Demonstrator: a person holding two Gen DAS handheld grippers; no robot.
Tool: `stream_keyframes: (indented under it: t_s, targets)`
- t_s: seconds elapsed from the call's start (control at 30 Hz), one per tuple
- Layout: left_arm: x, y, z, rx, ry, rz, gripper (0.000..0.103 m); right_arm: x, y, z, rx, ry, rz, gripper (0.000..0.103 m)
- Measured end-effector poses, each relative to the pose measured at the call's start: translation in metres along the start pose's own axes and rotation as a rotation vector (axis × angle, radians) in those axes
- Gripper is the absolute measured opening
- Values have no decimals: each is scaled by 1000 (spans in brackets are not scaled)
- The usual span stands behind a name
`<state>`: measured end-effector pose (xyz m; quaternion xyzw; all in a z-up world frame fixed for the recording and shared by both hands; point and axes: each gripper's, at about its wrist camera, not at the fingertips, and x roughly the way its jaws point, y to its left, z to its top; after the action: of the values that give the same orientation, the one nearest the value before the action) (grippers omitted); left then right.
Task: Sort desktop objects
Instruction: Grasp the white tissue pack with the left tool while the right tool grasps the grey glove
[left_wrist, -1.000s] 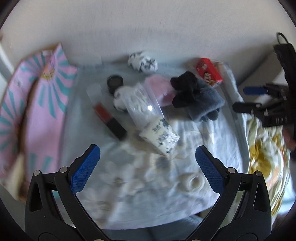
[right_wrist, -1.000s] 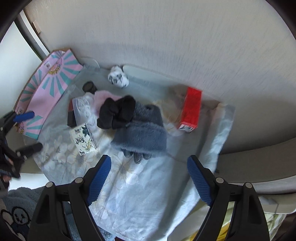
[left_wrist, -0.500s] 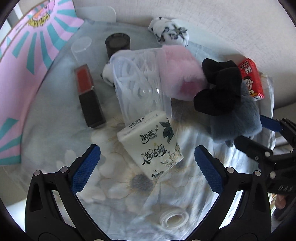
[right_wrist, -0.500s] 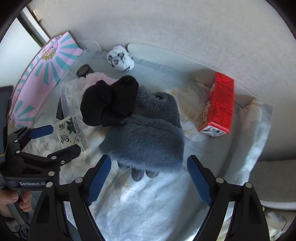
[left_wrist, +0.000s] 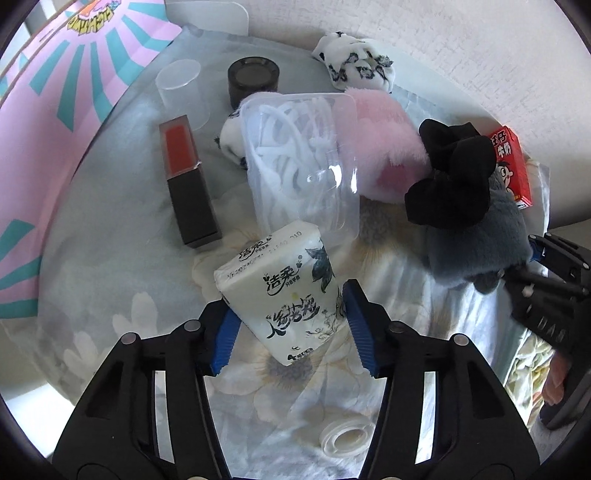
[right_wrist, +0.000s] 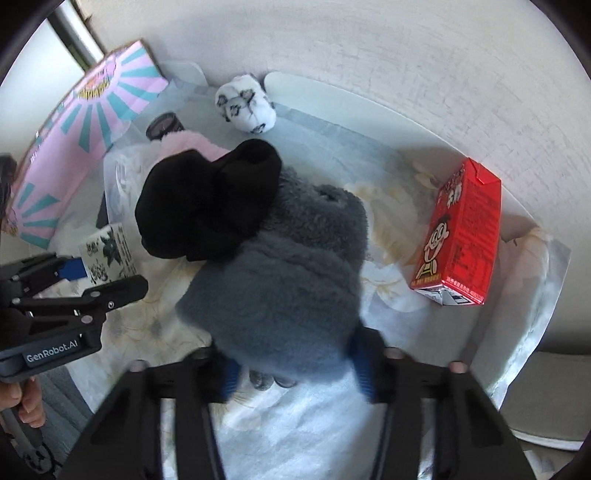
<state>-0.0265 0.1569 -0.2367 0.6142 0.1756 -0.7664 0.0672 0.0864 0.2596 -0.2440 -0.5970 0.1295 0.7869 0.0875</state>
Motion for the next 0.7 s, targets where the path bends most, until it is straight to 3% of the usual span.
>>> stream_keyframes:
  t_s: [0.1,0.3,0.67,0.7]
  targets:
    - [-4,3,-3,2,0,-21,49,-6,-7,-1,27,-9,15,27]
    - [-16,-3,-7,35,-7,-59,49,-12,-10,-4,57,-21,20,21]
    - [-51,-11,-17,105,-41,-100,48,-49,-10,-17,101,-58,-10,20]
    - [-60,-24,-5,110,-41,-104,48,-53,-12,-17,106,-60,-18,20]
